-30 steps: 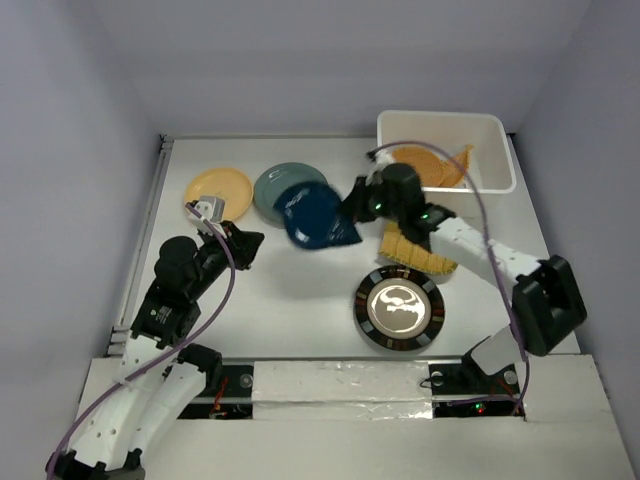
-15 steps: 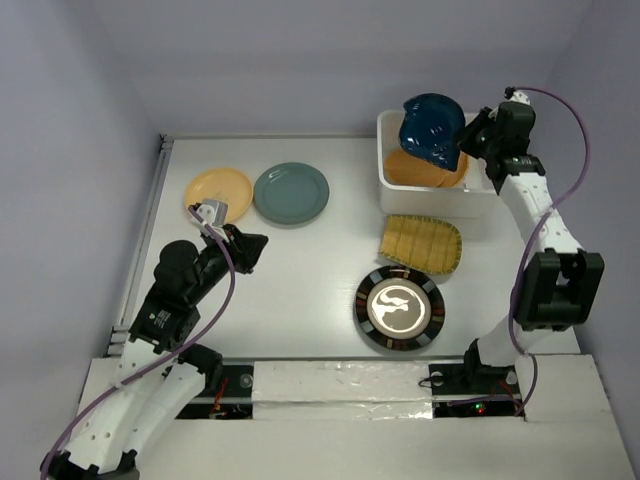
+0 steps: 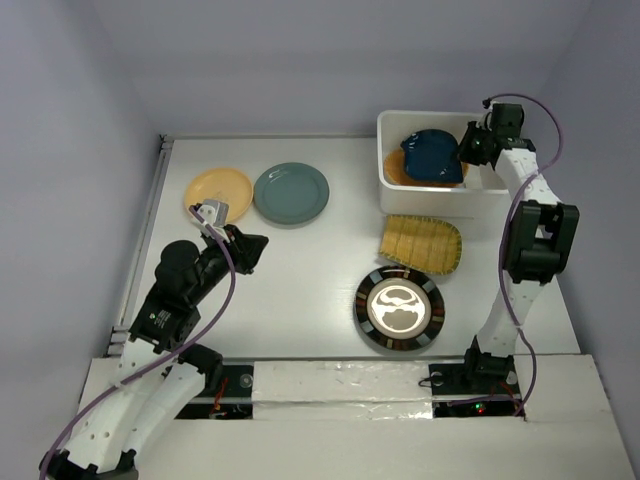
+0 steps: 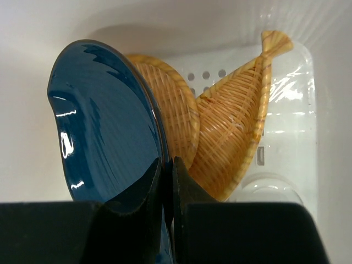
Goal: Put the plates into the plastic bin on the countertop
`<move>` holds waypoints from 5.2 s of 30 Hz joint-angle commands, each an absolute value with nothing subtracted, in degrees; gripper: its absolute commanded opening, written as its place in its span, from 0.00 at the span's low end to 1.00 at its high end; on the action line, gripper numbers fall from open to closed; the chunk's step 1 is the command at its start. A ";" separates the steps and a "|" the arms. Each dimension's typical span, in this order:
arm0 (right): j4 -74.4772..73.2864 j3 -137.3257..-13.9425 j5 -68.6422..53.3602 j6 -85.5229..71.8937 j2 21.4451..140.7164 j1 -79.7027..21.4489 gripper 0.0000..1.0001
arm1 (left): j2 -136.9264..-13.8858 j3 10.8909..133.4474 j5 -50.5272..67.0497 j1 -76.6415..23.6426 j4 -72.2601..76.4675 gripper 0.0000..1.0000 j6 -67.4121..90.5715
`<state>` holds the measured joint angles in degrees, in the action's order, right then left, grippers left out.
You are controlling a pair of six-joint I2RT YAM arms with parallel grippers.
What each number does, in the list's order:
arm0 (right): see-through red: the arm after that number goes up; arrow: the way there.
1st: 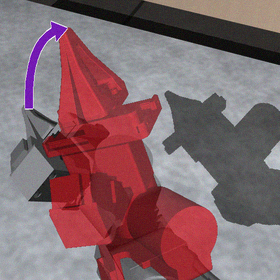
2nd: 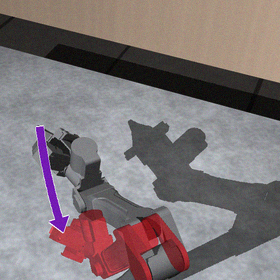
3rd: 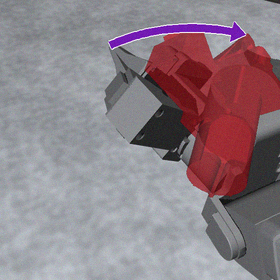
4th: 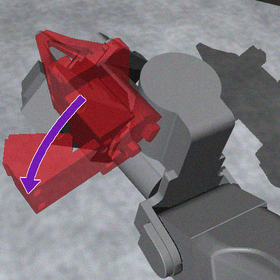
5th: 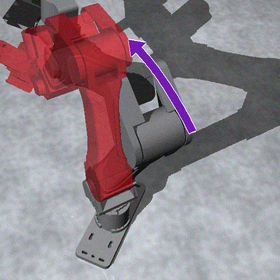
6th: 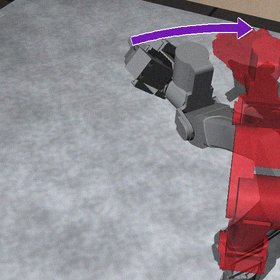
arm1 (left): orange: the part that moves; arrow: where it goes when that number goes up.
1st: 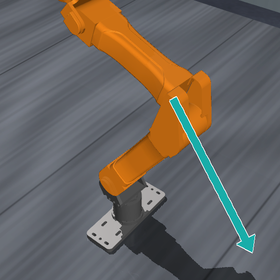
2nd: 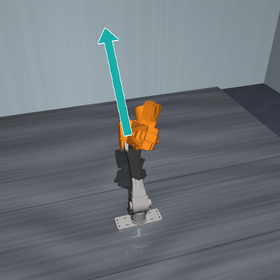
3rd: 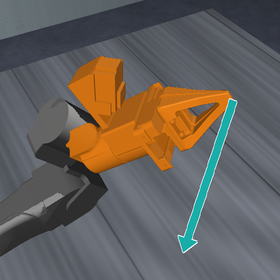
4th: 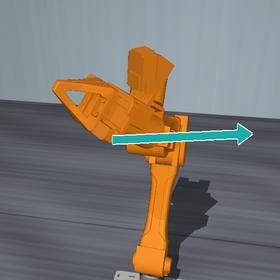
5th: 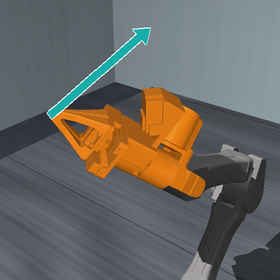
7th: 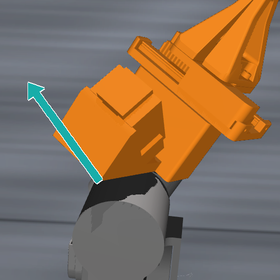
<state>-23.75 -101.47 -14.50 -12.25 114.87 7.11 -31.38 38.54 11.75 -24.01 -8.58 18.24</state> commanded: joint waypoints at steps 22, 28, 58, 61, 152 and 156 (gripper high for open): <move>-15.05 -99.15 -12.39 -17.48 104.98 7.47 0.72 | -32.26 41.22 11.51 -24.26 -6.86 0.09 17.58; 5.12 -79.22 -17.92 -29.87 88.00 5.02 0.52 | -31.82 41.13 11.51 -24.26 -6.77 0.09 17.67; -15.46 -41.38 5.71 -35.78 76.71 6.33 0.62 | -19.52 41.04 7.82 -30.06 -7.56 0.11 17.84; -18.80 -43.76 2.38 -32.08 79.44 6.33 0.55 | -17.32 40.96 6.77 -30.67 -7.73 0.11 17.93; -12.59 -70.18 -14.77 -29.61 75.97 8.98 0.32 | -22.85 40.43 5.10 -30.23 -8.00 0.13 17.58; -7.65 -51.45 -13.90 -32.34 65.49 0.02 0.00 | -24.86 39.64 7.20 -30.23 -6.68 0.16 18.10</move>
